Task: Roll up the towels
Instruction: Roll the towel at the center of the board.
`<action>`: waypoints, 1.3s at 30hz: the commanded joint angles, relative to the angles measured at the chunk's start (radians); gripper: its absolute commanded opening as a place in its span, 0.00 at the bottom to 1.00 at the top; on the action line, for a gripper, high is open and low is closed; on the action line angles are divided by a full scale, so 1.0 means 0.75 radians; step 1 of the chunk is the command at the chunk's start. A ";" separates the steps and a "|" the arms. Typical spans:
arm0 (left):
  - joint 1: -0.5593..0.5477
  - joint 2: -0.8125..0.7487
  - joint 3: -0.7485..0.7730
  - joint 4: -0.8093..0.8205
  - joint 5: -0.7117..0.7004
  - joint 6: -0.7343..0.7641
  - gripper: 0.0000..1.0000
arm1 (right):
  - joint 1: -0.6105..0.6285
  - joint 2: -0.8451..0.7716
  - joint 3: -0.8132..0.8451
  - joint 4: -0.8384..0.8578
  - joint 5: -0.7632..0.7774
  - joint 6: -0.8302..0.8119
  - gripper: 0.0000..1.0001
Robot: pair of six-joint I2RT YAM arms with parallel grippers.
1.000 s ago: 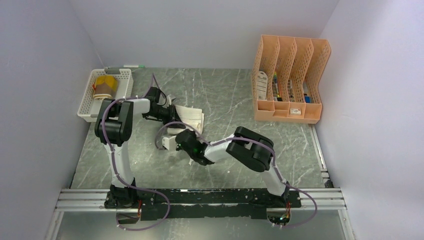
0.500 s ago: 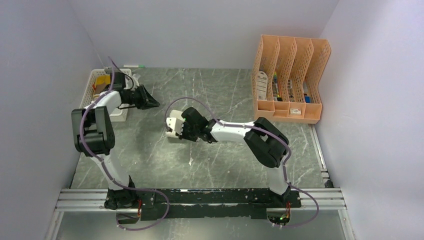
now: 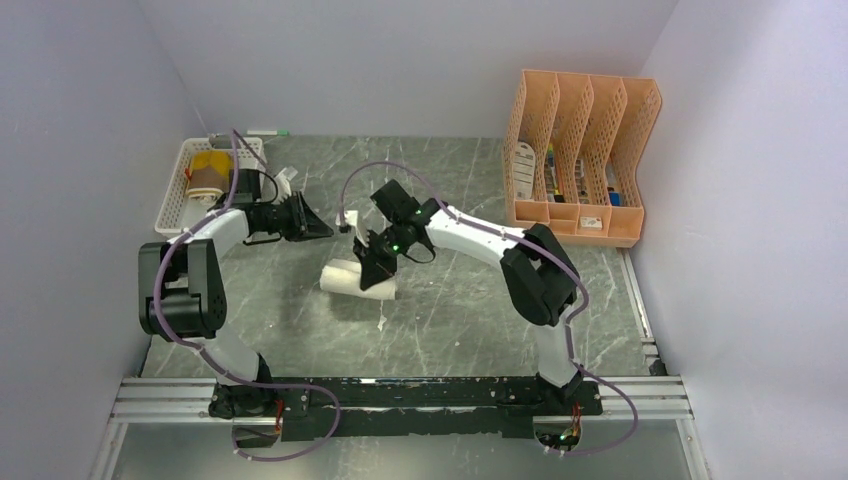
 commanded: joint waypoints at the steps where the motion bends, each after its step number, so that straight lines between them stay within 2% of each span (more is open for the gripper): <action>1: -0.049 -0.042 -0.071 0.115 0.145 -0.021 0.27 | -0.040 0.091 0.146 -0.198 -0.143 0.027 0.00; 3: -0.094 -0.051 -0.162 0.145 0.139 -0.091 0.26 | -0.050 0.118 0.185 -0.219 -0.147 0.019 0.00; 11: -0.101 -0.065 -0.398 0.172 0.011 -0.156 0.19 | -0.054 0.303 0.376 -0.427 -0.260 -0.094 0.00; 16: -0.099 -0.036 -0.375 0.077 -0.101 -0.142 0.15 | -0.068 0.378 0.442 -0.482 -0.357 -0.114 0.00; 22: -0.099 0.022 -0.343 0.018 -0.146 -0.114 0.07 | -0.141 0.400 0.480 -0.391 -0.474 -0.004 0.00; 28: -0.097 0.015 -0.340 -0.028 -0.239 -0.099 0.07 | -0.184 0.508 0.596 -0.481 -0.503 0.005 0.00; 39: -0.019 -0.068 -0.253 -0.217 -0.375 0.007 0.07 | -0.206 0.639 0.619 -0.389 -0.533 0.143 0.00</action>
